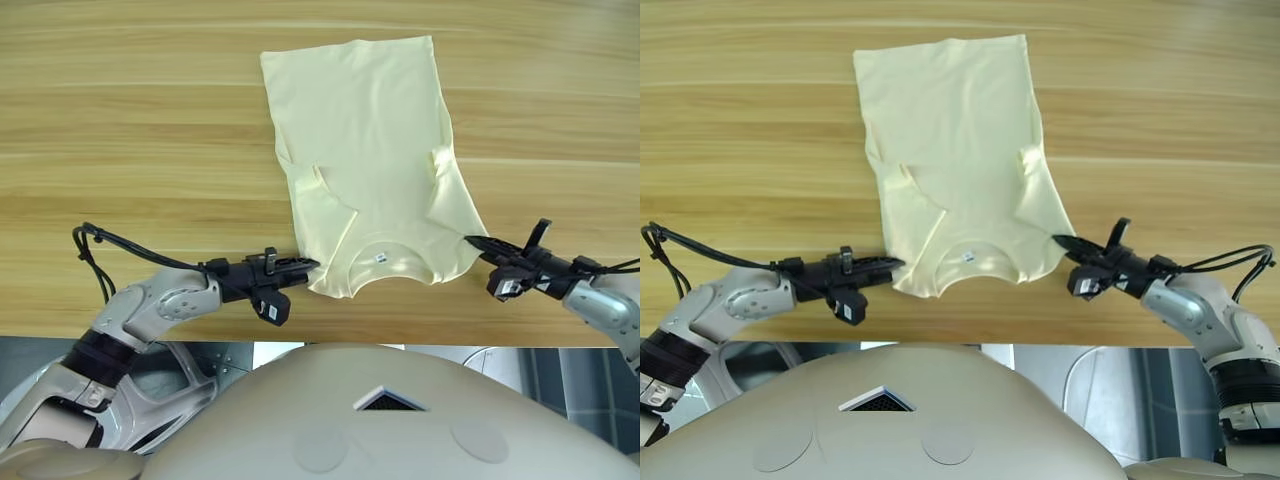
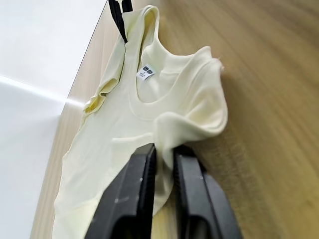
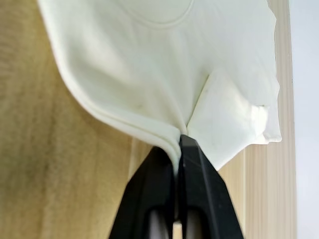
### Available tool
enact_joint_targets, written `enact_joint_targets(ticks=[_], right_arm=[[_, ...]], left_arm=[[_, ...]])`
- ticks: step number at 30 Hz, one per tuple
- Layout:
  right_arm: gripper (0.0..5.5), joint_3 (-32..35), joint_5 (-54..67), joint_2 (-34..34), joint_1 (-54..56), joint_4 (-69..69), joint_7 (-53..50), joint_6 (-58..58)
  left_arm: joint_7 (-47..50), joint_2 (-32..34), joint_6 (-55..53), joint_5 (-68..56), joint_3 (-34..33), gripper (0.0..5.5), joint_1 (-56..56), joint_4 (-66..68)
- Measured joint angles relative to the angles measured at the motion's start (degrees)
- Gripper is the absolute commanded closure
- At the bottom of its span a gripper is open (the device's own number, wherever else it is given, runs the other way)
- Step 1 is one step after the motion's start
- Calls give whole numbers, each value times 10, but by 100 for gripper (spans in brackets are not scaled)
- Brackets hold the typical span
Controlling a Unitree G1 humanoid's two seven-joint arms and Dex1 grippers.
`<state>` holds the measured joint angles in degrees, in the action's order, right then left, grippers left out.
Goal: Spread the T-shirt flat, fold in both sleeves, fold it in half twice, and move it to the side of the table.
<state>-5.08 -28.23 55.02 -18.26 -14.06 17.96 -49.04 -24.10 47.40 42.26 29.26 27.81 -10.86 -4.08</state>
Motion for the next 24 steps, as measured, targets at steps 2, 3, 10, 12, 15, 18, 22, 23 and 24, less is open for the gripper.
enact_joint_targets(ticks=[2,3,10,12,15,18,22,23,24], right_arm=[[550,0,1,0,-2,3,-3,0],[550,-1,2,0,-7,12,-1,0],[550,-48,123,3,-144,239,76,12],[550,-35,147,12,-188,268,86,26],[550,20,215,28,-266,326,95,36],[550,44,271,28,-272,357,108,51],[550,33,295,13,-192,339,134,84],[550,27,296,4,-172,328,138,90],[550,20,303,-11,-140,306,144,99]], left_arm=[[18,0,-2,-15,-20,541,-16,5],[27,-1,-2,-22,-30,549,-25,7],[24,54,22,-82,-74,549,-150,-27],[20,58,19,-90,-78,549,-197,-50],[18,66,-1,-93,-97,549,-278,-100],[19,63,0,-123,-116,549,-303,-135],[28,15,-18,-189,-154,549,-213,-124],[29,0,-25,-202,-157,549,-188,-119],[31,-28,-42,-215,-157,549,-155,-106]])
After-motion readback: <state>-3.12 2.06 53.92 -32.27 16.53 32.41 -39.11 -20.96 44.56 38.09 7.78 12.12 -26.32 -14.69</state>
